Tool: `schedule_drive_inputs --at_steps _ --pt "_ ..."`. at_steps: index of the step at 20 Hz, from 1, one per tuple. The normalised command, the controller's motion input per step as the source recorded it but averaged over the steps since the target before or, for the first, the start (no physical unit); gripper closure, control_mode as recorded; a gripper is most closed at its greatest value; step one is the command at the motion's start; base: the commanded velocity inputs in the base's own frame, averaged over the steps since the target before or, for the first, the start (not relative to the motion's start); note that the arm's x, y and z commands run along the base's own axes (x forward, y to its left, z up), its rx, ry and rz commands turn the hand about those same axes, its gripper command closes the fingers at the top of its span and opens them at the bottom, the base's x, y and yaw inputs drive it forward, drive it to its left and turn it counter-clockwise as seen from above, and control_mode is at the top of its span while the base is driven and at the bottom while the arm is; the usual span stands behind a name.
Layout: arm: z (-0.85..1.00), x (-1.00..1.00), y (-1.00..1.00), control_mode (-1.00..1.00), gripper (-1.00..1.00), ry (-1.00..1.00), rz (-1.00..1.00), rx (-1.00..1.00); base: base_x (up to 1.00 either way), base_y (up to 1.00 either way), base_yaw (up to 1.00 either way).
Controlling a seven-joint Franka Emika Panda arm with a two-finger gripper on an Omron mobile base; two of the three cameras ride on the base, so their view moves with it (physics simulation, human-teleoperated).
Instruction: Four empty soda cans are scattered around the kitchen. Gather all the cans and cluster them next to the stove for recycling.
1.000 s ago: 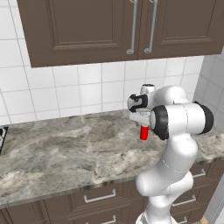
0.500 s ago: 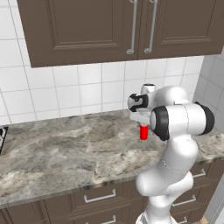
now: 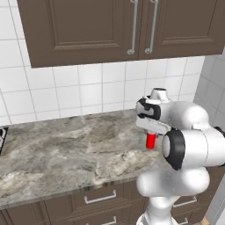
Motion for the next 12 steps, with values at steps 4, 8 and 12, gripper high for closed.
schedule_drive_inputs --at_steps 4,8,12 --pt "0.22 -1.00 0.10 -1.00 1.00 -0.13 0.11 0.01 0.00 0.00 0.00" --pt "0.44 -0.90 0.16 -1.00 1.00 -0.04 0.25 0.00 0.00 0.00 0.00" --pt "0.62 -0.54 0.10 -1.00 1.00 0.07 0.41 0.00 0.00 0.00 0.00"
